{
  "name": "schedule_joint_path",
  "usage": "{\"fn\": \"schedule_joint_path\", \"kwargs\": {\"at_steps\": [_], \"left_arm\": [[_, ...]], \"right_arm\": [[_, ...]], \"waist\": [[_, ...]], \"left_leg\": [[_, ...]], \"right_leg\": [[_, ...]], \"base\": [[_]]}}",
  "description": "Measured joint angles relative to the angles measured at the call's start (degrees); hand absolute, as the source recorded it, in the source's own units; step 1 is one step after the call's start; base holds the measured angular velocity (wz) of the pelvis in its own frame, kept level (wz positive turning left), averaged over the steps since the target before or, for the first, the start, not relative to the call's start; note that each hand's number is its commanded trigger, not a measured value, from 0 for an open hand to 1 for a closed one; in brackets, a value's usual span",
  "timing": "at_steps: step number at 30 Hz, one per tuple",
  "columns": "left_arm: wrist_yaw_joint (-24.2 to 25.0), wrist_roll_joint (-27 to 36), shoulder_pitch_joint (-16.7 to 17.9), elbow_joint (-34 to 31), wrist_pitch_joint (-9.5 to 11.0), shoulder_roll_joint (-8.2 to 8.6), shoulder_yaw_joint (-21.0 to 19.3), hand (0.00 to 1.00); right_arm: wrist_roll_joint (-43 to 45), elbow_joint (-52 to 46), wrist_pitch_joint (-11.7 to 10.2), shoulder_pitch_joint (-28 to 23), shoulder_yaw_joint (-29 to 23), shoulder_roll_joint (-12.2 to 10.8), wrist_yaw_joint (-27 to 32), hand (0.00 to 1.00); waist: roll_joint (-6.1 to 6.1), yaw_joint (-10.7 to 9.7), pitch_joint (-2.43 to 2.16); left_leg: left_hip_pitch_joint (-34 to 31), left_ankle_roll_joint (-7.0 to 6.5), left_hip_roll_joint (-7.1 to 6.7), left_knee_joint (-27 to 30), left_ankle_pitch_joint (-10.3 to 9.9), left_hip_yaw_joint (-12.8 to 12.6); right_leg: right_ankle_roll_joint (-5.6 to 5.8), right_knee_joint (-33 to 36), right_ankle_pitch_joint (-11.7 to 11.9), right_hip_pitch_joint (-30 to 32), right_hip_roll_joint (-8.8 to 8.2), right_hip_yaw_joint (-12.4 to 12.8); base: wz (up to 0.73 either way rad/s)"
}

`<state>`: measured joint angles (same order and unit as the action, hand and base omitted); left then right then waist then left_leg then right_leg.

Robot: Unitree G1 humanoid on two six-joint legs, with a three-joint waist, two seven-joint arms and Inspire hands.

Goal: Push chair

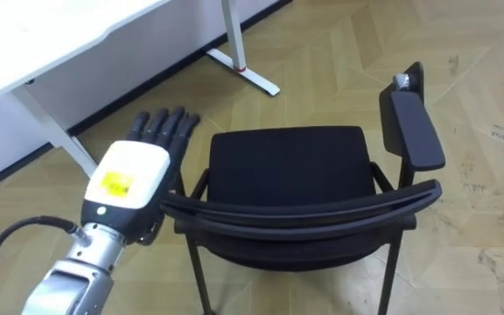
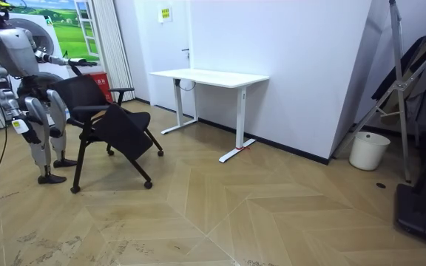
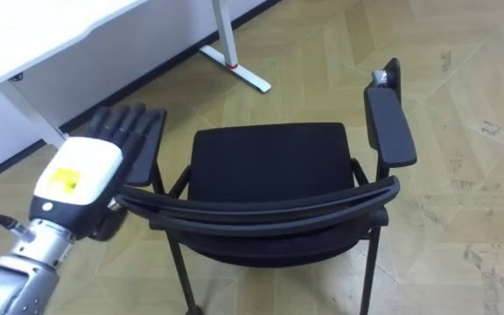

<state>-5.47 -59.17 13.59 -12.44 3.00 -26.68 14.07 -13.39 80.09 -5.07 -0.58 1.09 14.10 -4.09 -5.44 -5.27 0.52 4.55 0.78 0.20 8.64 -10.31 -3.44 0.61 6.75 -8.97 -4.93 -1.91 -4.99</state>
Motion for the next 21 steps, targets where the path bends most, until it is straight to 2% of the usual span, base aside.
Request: {"fn": "schedule_joint_path", "kwargs": {"at_steps": [2,7,12,14,21], "left_arm": [[2.2,0.0,0.0,-1.7,0.3,-1.36,1.8,0.0],[5.4,0.3,0.0,-4.5,0.9,-3.49,4.2,0.0],[9.4,0.5,0.0,-6.4,0.9,-4.73,4.2,0.0],[11.1,0.8,0.0,-7.5,0.6,-6.04,4.2,0.0],[13.7,1.2,0.0,-10.3,0.0,-8.1,4.2,0.0]], "right_arm": [[0.2,0.0,-0.1,0.5,0.0,0.1,-0.9,0.0],[0.3,0.0,-0.4,2.0,0.1,0.1,-1.5,0.0],[0.2,0.3,-0.4,2.9,0.1,0.1,-1.6,0.0],[0.2,0.3,-0.4,3.0,0.1,0.1,-1.9,0.0],[0.1,1.3,-0.4,3.4,0.1,0.2,-2.2,0.0]], "waist": [[0.09,-0.2,0.05],[0.06,-0.9,0.04],[-0.14,-0.9,-0.03],[-0.32,-0.8,-0.08],[-0.62,-1.1,0.19]], "left_leg": [[0.0,0.0,0.06,0.0,0.0,-0.6],[0.0,0.0,0.14,0.0,0.0,-1.1],[-0.1,0.0,0.15,0.0,0.0,-1.2],[-0.2,0.0,0.15,0.0,0.0,-1.2],[-0.2,0.0,0.15,0.0,0.0,-1.2]], "right_leg": [[-0.01,0.0,0.0,0.0,-0.01,0.0],[-0.13,-0.1,-0.1,0.1,-0.01,-0.1],[-0.14,-0.1,-0.1,0.1,0.01,0.1],[-0.14,-0.1,-0.1,0.1,0.02,0.1],[-0.14,-0.1,-0.1,0.1,0.02,0.2]], "base": [[-0.02],[-0.01],[0.0],[0.0],[0.0]]}}
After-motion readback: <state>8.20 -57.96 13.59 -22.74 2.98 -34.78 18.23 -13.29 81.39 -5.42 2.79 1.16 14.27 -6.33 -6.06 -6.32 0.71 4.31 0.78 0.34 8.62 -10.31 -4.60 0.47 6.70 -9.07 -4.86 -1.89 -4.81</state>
